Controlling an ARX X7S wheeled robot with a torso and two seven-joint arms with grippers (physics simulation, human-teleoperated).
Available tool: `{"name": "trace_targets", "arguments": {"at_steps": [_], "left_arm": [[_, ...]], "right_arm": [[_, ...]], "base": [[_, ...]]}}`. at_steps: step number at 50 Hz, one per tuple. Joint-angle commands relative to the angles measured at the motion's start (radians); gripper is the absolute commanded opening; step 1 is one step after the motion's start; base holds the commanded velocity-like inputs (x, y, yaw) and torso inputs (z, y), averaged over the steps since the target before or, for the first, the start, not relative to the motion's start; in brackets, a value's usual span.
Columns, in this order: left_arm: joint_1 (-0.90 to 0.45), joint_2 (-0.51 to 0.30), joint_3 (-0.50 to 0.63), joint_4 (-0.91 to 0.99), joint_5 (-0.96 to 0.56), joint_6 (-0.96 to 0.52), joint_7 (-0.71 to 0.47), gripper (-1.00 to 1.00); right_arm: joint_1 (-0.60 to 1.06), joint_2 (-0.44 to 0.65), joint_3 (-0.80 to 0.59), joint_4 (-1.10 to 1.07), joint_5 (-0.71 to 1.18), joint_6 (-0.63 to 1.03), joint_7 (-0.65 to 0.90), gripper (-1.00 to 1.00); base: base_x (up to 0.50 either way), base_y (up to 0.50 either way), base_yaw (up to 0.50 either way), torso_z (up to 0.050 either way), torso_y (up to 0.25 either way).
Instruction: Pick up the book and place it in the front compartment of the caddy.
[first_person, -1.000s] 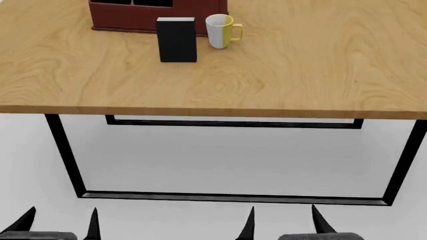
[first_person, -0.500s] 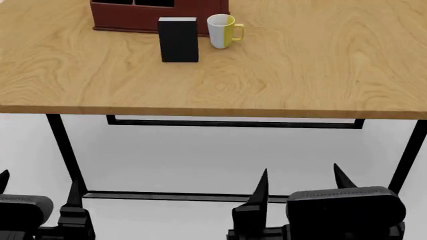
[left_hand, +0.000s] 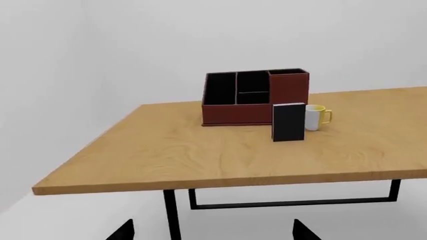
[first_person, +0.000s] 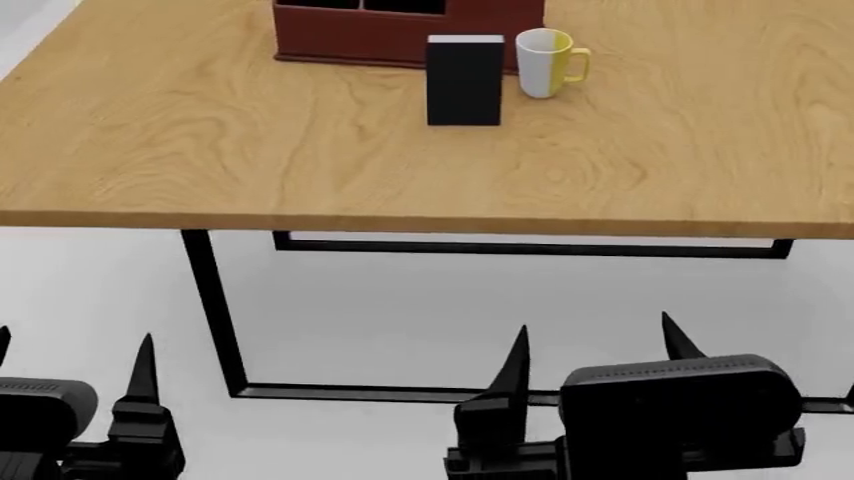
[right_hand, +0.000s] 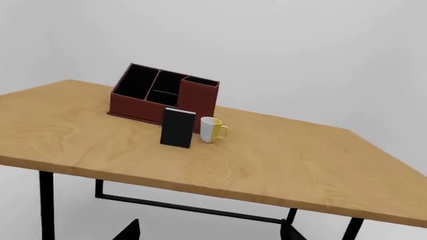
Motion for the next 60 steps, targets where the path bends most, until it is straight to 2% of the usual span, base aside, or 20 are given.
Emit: {"name": "trace_targets", "arguments": {"at_steps": [1, 10, 19, 40, 47, 60], "left_arm": [[-0.002, -0.006, 0.008, 0.006, -0.007, -0.005, -0.009, 1.0], [-0.013, -0.009, 0.02, -0.001, -0.012, -0.008, -0.016, 1.0], [-0.019, -0.011, 0.027, 0.001, -0.02, -0.012, -0.021, 1.0], [-0.041, -0.032, 0.022, 0.047, -0.032, -0.043, -0.039, 1.0], [-0.091, -0.041, -0.004, 0.126, -0.049, -0.122, -0.049, 1.0], [-0.123, -0.05, -0.008, 0.216, -0.061, -0.192, -0.066, 1.0]], "right_arm": [[0.002, 0.0, 0.003, -0.002, 0.012, 0.001, 0.004, 1.0], [0.003, -0.002, 0.009, -0.009, 0.02, 0.011, 0.009, 1.0], [0.021, -0.015, 0.042, -0.018, 0.036, 0.025, 0.015, 1.0], [0.1, 0.012, 0.018, -0.058, 0.045, 0.094, 0.016, 1.0], [0.165, 0.026, -0.004, -0.132, 0.042, 0.188, 0.019, 1.0], [0.206, 0.041, -0.031, -0.164, 0.039, 0.233, 0.03, 1.0]], "base": [[0.0, 0.5, 0.0, 0.0, 0.0], [0.0, 0.44, 0.0, 0.0, 0.0], [0.02, 0.01, 0.0, 0.0, 0.0], [0.49, 0.0, 0.0, 0.0, 0.0], [0.5, 0.0, 0.0, 0.0, 0.002], [0.5, 0.0, 0.0, 0.0, 0.001]]}}
